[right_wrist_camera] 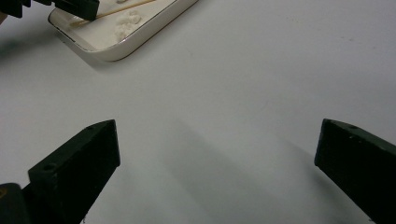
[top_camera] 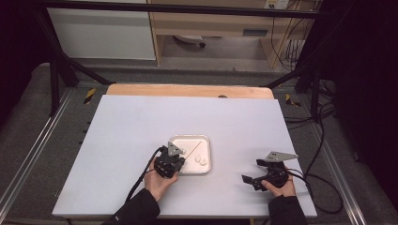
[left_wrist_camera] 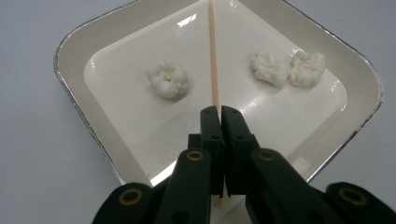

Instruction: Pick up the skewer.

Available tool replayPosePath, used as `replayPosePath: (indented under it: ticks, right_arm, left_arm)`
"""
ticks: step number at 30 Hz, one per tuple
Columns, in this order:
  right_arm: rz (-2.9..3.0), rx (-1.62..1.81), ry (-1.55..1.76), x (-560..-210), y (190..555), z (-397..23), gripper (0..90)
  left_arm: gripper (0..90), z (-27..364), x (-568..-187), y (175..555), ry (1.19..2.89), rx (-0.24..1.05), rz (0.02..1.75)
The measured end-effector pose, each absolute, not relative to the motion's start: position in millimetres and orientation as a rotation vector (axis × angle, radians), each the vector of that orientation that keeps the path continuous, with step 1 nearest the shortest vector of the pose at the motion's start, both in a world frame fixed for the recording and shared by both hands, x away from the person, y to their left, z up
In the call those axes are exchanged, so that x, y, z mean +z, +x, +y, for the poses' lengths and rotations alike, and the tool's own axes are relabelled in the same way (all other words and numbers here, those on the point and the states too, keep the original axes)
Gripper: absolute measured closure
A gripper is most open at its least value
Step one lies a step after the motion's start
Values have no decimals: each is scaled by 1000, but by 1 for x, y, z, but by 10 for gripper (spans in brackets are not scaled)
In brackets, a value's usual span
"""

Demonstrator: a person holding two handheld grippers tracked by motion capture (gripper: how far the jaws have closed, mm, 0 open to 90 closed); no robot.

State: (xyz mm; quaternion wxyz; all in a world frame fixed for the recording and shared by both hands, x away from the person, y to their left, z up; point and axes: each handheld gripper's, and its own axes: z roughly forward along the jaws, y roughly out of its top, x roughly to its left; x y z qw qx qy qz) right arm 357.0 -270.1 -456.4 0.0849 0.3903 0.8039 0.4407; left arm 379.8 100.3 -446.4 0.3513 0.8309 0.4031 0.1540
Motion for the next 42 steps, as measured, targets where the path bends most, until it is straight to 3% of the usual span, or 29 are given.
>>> replayPosePath:
  ticks: [28,42]
  right_arm:
    - [2404,1309,1160,-457,357,-269,6]
    - [2389,1308,1123,-453,357,-266,5]
  left_arm:
    - [886,115,-430,374,2035,413,996]
    - [886,117,-414,364,2028,364,874]
